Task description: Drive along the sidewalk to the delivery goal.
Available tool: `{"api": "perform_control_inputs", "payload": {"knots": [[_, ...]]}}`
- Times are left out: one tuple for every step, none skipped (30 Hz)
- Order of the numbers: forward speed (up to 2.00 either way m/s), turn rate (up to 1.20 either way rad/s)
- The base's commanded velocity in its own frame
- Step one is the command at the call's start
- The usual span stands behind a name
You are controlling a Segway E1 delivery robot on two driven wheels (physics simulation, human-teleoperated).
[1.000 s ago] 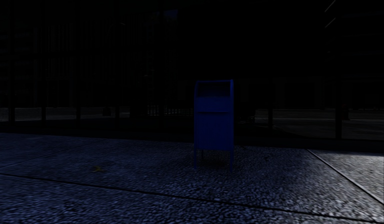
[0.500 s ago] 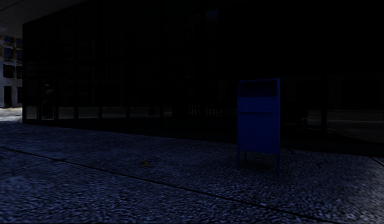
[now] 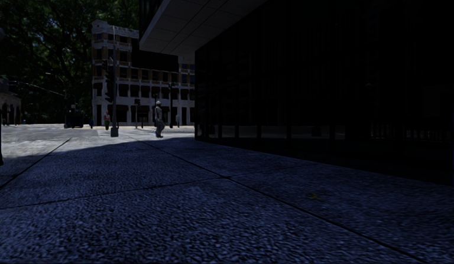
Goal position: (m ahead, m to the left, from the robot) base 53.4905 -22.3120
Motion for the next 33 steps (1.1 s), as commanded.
{"api": "perform_control_inputs", "payload": {"knots": [[0.00, 1.20], [0.00, 1.20], [0.00, 1.05], [0.00, 0.97], [0.00, 0.88], [0.00, 0.88], [0.00, 0.78], [0.00, 0.67], [0.00, 0.40], [0.00, 0.40], [0.00, 0.09], [0.00, 0.00], [0.00, 0.00], [0.00, 0.00], [0.00, 0.00], [0.00, 0.00], [0.00, 0.00], [0.00, 0.00], [0.00, 0.00], [0.00, 0.00], [0.00, 0.00], [0.74, 0.00], [1.39, 0.00], [1.53, 0.00], [1.58, 0.00], [1.58, 0.00], [1.59, 0.00], [1.60, 0.00], [1.60, 0.00], [1.60, 0.00], [1.60, 0.00], [1.61, 0.00], [1.61, 0.00]]}}
